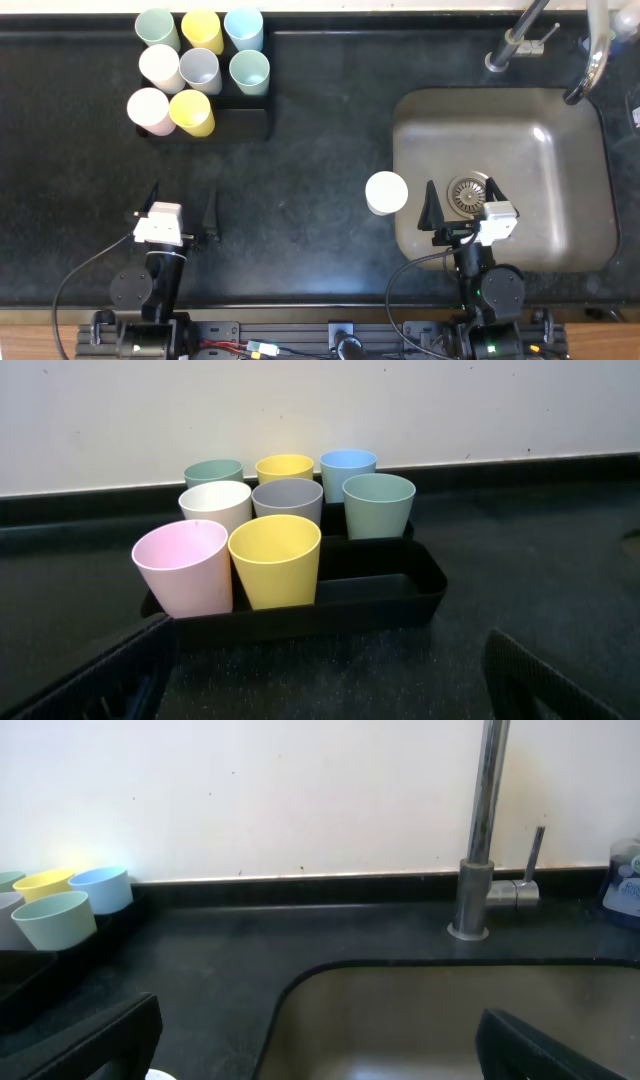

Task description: Store Cups

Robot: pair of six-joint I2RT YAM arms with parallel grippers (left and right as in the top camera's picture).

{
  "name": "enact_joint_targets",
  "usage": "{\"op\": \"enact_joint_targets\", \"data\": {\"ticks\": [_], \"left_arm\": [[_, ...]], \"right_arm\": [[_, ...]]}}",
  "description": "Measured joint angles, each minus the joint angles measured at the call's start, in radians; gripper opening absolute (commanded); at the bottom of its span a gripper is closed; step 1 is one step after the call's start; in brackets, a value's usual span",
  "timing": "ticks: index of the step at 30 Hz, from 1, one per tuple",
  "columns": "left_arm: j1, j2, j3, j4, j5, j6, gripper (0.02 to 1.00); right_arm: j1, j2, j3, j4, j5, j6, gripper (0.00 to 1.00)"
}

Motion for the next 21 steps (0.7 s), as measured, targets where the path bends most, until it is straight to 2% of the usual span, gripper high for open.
{"op": "enact_joint_targets", "data": {"ticks": [6,9,14,18,21], "left_arm": [[0.0,0.0,0.0,0.0,0.0,0.0,1.0],[0.0,0.0,0.0,0.0,0.0,0.0,1.0],[0.0,0.0,0.0,0.0,0.002,0.0,1.0],[0.0,0.0,0.0,0.0,0.005,0.0,1.0],[0.0,0.0,0.0,0.0,0.007,0.0,1.0]], "right_arm": [[0.0,0.016,0.008,-0.015,-0.001,0.031,0.996],[0.0,0.158,0.114,-0.114,-0.001,0.042,1.0],[0.0,0.539,0.605,-0.496,-0.024,0.054,0.996],[0.0,0.844,1.061,-0.864,-0.082,0.043,0.998],[0.0,1.032,1.28,-1.082,-0.139,0.005,0.998]]}}
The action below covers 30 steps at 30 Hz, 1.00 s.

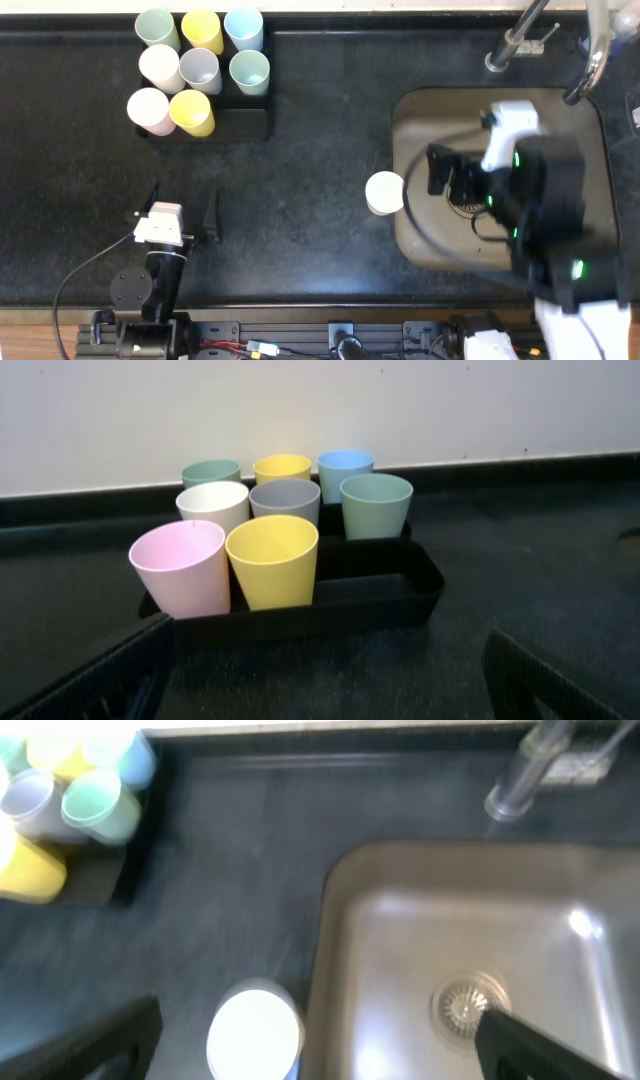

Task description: Store Cups

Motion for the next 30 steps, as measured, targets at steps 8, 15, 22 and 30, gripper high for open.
{"op": "enact_joint_targets", "data": {"ticks": [8,15,22,30], "left_arm": [[0.0,0.0,0.0,0.0,0.0,0.0,1.0],[0.0,0.0,0.0,0.0,0.0,0.0,1.0],[0.0,0.0,0.0,0.0,0.0,0.0,1.0],[0.0,0.0,0.0,0.0,0.0,0.0,1.0]], "right_arm": [[0.008,0.431,0.159,-0.385,-0.074,-0.044,0.996],[0.049,0.578,0.159,-0.389,-0.081,-0.055,0.998],[0.091,0.686,0.159,-0.35,-0.038,-0.059,0.965],[0.093,0.787,0.142,-0.249,0.008,-0.059,0.871]]}}
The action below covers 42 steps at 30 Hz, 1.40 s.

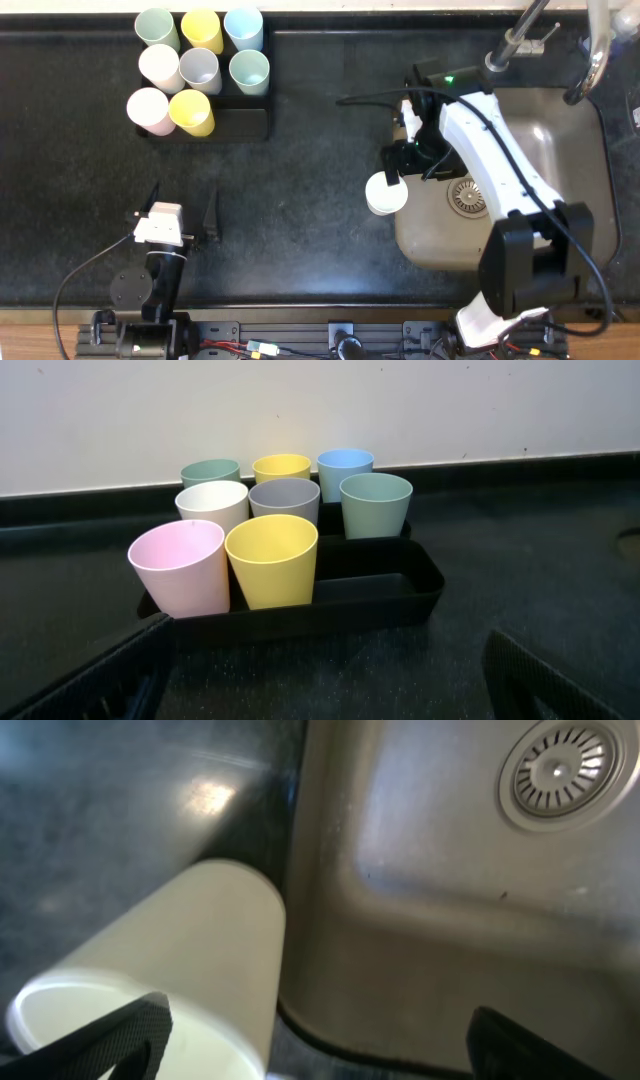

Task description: Store Cups

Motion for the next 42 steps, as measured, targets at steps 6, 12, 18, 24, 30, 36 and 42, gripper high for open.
{"op": "enact_joint_targets", "data": {"ticks": [6,12,18,24,30,36,42], "left_arm": [[0.0,0.0,0.0,0.0,0.0,0.0,0.998],[0.0,0.0,0.0,0.0,0.0,0.0,1.0],[0.0,0.0,0.0,0.0,0.0,0.0,1.0],[0.0,0.0,0.0,0.0,0.0,0.0,1.0],[0.0,0.0,0.0,0.0,0.0,0.0,1.0],[0.0,0.0,0.0,0.0,0.0,0.0,1.0],[0.0,0.0,0.0,0.0,0.0,0.0,1.0]], "right_arm": [[0.008,0.029,-0.055,0.093,-0.027,-0.001,0.454],[0.053,0.03,-0.059,0.144,-0.067,0.008,0.042],[0.066,0.03,-0.059,0.153,-0.073,0.008,0.045],[0.069,-0.028,-0.019,0.12,-0.05,0.009,0.04],[0.13,-0.046,0.353,0.066,0.009,0.009,0.04],[0.291,0.084,0.789,0.053,0.008,0.058,0.042],[0.397,0.268,0.904,0.102,-0.035,0.148,0.042]]}}
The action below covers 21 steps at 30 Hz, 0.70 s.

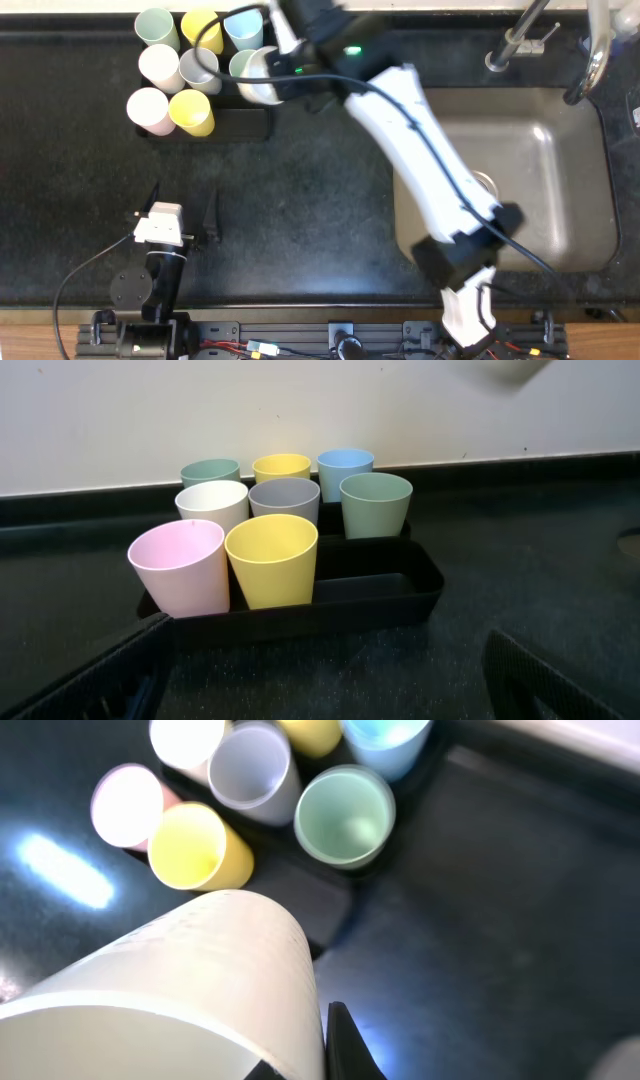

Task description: Store Cups

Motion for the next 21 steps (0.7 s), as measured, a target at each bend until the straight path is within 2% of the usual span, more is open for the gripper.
{"op": "enact_joint_targets", "data": {"ticks": [11,21], "left_arm": [[0.0,0.0,0.0,0.0,0.0,0.0,1.0],[0.0,0.0,0.0,0.0,0.0,0.0,1.0]], "right_arm": [[0.102,0.189,0.0,0.01,0.019,0.112,0.045],[0.111,0.251,0.0,0.06,0.127,0.159,0.042]]}}
